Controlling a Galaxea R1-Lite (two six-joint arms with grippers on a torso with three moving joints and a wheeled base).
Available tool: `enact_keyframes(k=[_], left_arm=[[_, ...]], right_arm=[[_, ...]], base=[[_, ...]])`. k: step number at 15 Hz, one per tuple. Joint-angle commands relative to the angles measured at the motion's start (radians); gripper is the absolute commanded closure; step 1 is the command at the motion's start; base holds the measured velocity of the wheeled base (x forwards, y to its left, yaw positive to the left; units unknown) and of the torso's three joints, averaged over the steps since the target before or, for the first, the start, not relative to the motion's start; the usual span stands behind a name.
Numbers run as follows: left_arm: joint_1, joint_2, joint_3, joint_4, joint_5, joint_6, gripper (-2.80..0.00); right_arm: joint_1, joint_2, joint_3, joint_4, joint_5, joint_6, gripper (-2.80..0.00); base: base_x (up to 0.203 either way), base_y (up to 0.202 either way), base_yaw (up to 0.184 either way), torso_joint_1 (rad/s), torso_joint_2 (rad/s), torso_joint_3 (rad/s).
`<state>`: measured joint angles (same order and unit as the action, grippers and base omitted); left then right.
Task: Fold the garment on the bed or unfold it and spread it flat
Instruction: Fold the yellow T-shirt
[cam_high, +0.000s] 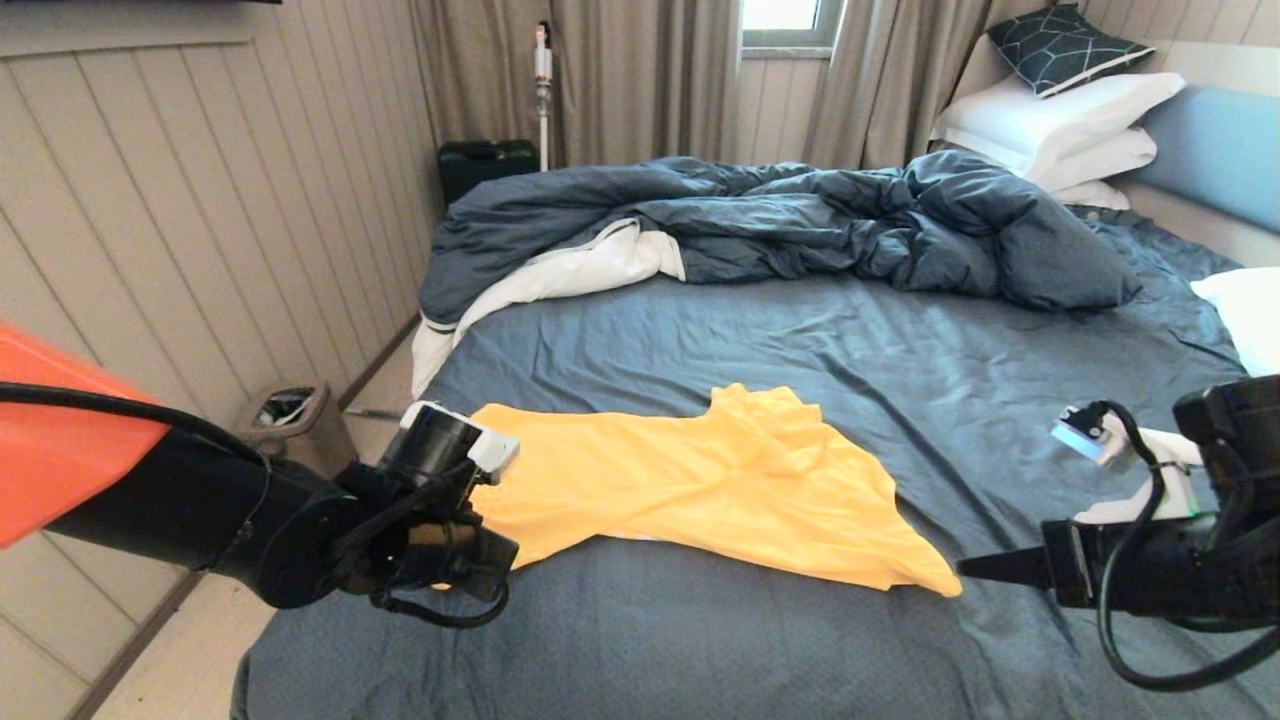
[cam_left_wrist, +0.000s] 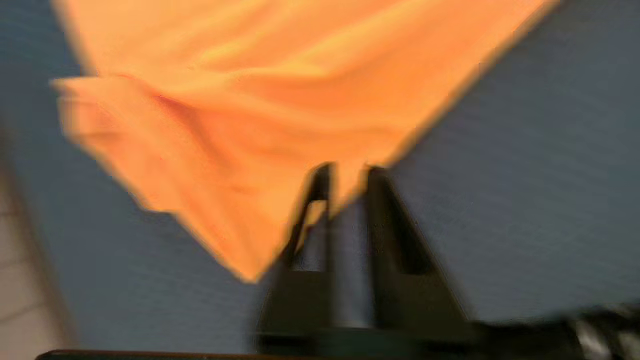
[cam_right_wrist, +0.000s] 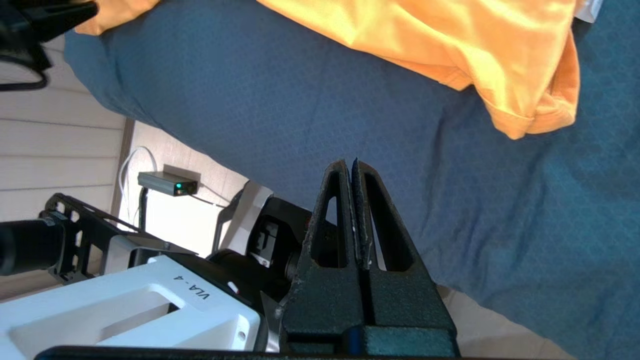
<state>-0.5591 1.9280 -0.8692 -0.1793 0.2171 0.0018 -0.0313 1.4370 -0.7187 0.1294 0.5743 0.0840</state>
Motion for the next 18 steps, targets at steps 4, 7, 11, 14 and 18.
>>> enact_keyframes(k=[4,7,11,14,18], left_arm=[[-0.040,-0.024,0.143,-0.108,0.063,0.077,-2.80],[-0.094,-0.022,0.180,-0.113,0.075,0.079,-2.80],[-0.087,0.067,0.178,-0.183,0.093,0.120,-2.80],[-0.030,0.139,0.207,-0.355,0.123,0.210,-2.80],[-0.004,0.175,0.225,-0.434,0.131,0.257,-2.80]], right_arm=[[-0.012,0.006,0.001,0.001,0.012,0.000,0.00],[-0.019,0.010,-0.001,0.000,0.013,-0.001,0.00],[-0.022,0.021,-0.004,-0.001,0.021,-0.001,0.00],[-0.042,0.025,-0.008,-0.001,0.049,-0.003,0.00],[-0.044,0.029,-0.010,-0.001,0.052,-0.003,0.00]], base=[[0.000,0.000,0.000,0.000,0.00,0.000],[0.000,0.000,0.000,0.000,0.00,0.000],[0.000,0.000,0.000,0.000,0.00,0.000],[0.000,0.000,0.000,0.000,0.00,0.000],[0.000,0.000,0.000,0.000,0.00,0.000]])
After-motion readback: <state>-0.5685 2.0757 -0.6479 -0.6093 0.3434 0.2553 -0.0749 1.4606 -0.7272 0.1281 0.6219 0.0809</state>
